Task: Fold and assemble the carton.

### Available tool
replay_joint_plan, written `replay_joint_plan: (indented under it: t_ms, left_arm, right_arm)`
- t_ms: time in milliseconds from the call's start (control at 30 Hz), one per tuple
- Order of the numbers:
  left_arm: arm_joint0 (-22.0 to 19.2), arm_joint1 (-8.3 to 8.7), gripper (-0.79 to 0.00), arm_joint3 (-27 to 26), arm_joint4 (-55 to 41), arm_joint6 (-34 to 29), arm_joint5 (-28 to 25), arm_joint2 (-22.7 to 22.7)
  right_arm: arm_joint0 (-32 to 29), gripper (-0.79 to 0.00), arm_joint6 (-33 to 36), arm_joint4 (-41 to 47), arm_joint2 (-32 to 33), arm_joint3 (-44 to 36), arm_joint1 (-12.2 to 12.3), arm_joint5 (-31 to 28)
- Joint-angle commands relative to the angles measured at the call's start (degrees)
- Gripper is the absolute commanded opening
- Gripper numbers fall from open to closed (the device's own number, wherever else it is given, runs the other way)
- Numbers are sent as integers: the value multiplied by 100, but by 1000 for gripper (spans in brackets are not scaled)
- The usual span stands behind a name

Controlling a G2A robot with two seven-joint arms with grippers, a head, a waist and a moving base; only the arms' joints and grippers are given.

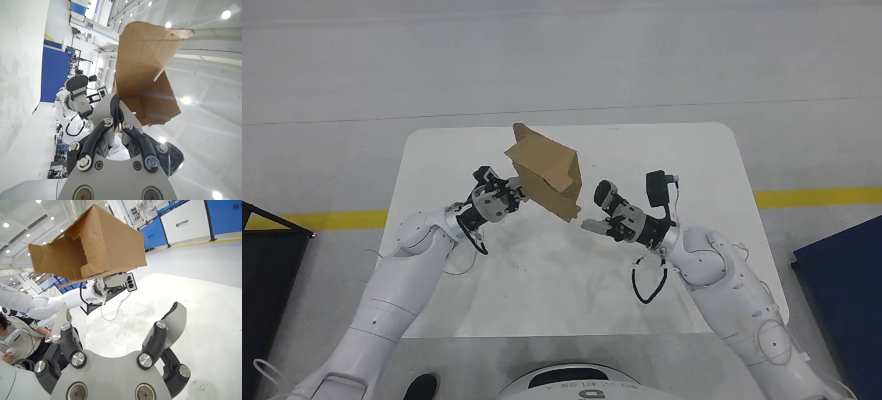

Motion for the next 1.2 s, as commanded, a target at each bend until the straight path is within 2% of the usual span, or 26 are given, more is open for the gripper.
replay_joint_plan:
  t_ms: [0,300,767,1167]
  left_arm:
    - [0,-1,-785,4,95,-46,-7,15]
    - [26,2,-785,-112,496,-333,-29,79]
    - [101,-25,-785,-229,354,-349,25,22]
    - [171,-31,-785,-145,165,-206,10,-191]
  right_arm:
    - [44,0,-1,68,-52,31,-9,-29]
    - [90,0,-103,-13,-140,17,-31,69]
    - [114,0,-308,-457,-269,11,-70,435]
    - [-81,0,-460,34,122,-74,5,22]
